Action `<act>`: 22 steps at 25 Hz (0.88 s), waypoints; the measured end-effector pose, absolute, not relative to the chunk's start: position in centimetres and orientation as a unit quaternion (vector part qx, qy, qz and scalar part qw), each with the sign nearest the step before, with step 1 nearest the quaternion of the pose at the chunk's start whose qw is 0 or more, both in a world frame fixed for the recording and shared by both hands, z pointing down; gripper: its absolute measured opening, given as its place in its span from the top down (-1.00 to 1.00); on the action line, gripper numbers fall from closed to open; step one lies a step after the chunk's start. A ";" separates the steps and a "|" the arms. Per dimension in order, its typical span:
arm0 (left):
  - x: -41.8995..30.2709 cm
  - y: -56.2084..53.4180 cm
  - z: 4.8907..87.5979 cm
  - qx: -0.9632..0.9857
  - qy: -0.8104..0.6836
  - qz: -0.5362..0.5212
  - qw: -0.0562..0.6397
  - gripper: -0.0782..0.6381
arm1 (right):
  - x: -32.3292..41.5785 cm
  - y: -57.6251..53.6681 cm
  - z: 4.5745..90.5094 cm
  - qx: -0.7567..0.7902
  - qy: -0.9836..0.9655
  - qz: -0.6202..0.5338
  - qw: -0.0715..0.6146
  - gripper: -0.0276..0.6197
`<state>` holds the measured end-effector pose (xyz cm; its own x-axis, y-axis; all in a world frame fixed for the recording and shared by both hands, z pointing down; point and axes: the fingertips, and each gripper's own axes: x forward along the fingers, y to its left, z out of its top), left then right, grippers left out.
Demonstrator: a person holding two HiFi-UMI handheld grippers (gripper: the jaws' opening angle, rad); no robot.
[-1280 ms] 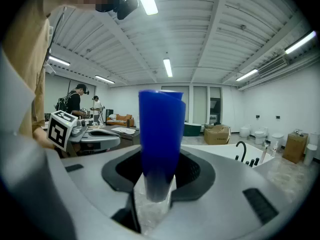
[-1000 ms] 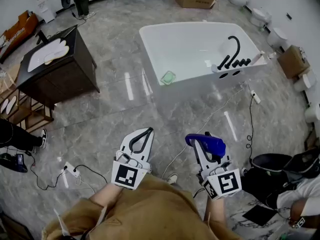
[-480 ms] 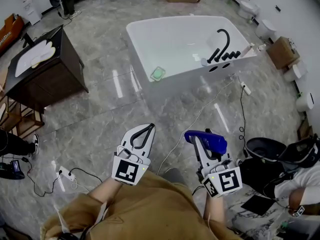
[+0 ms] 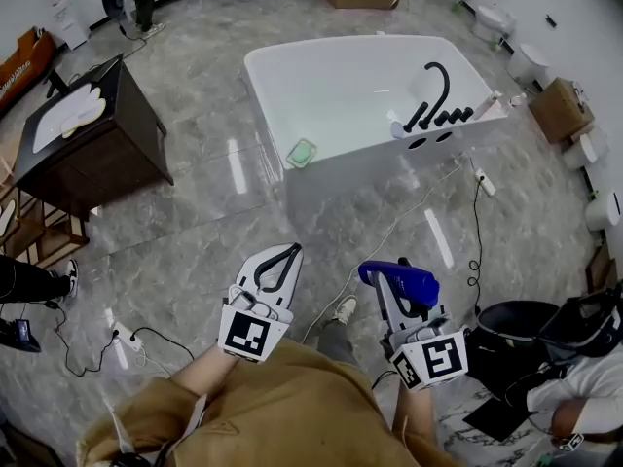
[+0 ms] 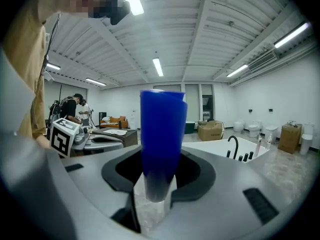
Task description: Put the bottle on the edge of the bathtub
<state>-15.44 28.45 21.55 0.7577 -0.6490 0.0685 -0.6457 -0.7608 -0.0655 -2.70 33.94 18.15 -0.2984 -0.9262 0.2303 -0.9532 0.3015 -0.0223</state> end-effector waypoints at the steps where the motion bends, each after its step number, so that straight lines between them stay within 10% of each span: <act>1: -14.5 28.0 21.6 -0.935 0.351 -0.044 0.021 0.76 | -1.8 33.3 18.3 0.580 -0.806 0.077 0.086 0.42; 22: 0.2 21.5 20.9 -0.874 0.480 -0.068 0.021 0.76 | 14.2 22.3 18.9 0.467 -0.879 0.060 0.079 0.42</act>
